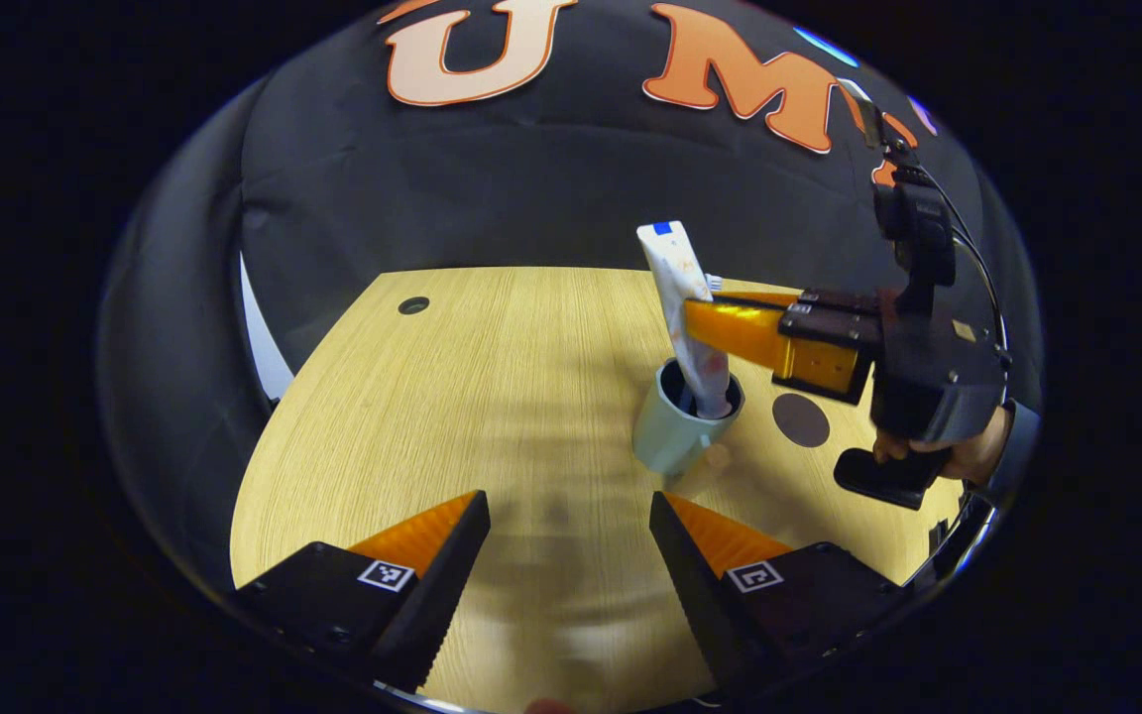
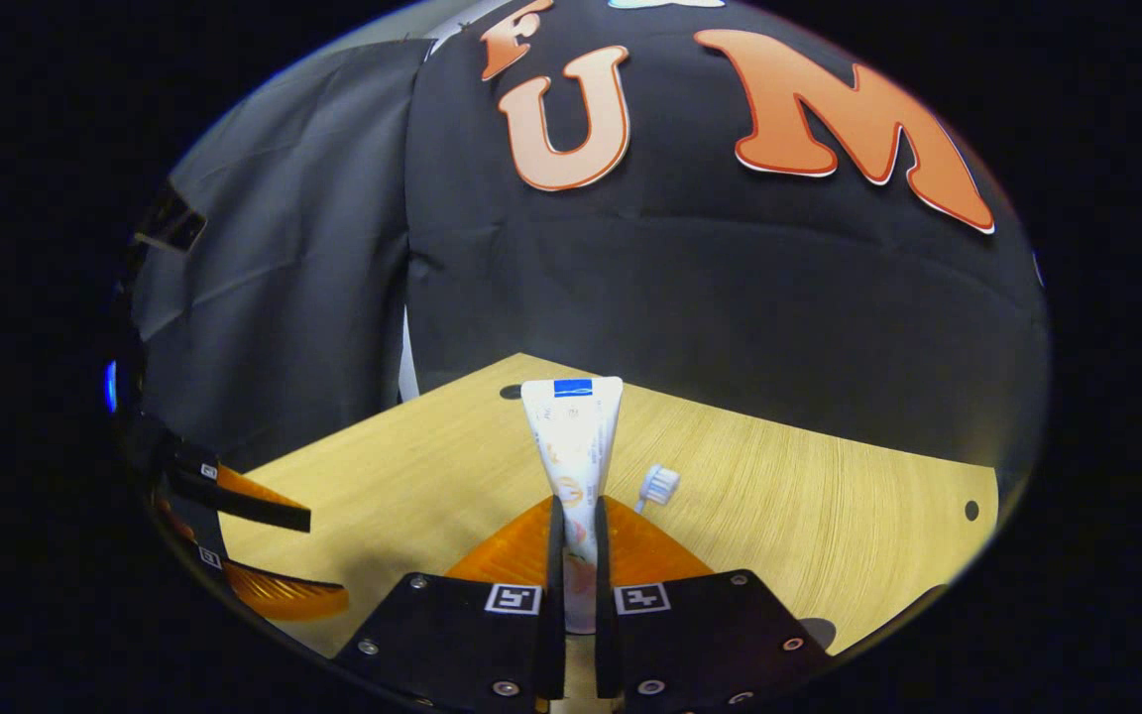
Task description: Put the toothbrush and toothpaste on the desktop into the cup, then pick up the cup and place it on the coaster on the desktop.
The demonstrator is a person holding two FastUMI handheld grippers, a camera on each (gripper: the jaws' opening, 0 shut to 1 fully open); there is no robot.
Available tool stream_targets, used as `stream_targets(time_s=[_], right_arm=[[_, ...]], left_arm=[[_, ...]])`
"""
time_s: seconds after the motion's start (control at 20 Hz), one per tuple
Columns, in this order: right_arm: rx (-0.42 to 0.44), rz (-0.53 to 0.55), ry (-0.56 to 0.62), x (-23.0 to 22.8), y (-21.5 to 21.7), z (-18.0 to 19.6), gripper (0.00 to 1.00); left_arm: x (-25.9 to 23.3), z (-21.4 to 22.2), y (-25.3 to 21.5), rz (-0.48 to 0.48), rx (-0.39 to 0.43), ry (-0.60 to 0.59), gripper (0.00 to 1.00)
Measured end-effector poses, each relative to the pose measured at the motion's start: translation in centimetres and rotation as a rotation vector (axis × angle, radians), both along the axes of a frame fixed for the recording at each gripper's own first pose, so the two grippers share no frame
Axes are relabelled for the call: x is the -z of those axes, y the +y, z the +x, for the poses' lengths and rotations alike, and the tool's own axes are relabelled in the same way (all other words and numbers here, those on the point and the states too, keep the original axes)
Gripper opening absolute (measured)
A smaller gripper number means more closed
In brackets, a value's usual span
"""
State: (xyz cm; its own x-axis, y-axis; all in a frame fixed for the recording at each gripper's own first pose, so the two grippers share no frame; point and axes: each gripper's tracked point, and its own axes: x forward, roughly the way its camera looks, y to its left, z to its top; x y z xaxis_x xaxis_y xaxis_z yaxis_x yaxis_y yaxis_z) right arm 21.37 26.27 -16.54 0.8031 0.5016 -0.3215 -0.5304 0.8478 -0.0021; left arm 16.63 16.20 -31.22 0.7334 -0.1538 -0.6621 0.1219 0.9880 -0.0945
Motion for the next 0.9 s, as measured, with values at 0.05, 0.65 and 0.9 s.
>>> stream_targets(time_s=[0.05, 0.65, 0.9], right_arm=[[-0.004, -0.014, 0.003, 0.3, 0.2, -0.1, 0.13], [0.001, -0.099, 0.058, 1.2, -0.6, -1.9, 0.26], [0.028, -0.093, 0.045, -0.9, -3.1, -4.3, 0.35]], left_arm=[[-0.1, 0.0, -0.1, -0.003, 0.001, 0.000, 0.98], [0.7, 1.0, -1.6, 0.005, 0.031, -0.014, 0.98], [2.0, 2.6, -1.5, -0.006, 0.039, -0.023, 0.98]])
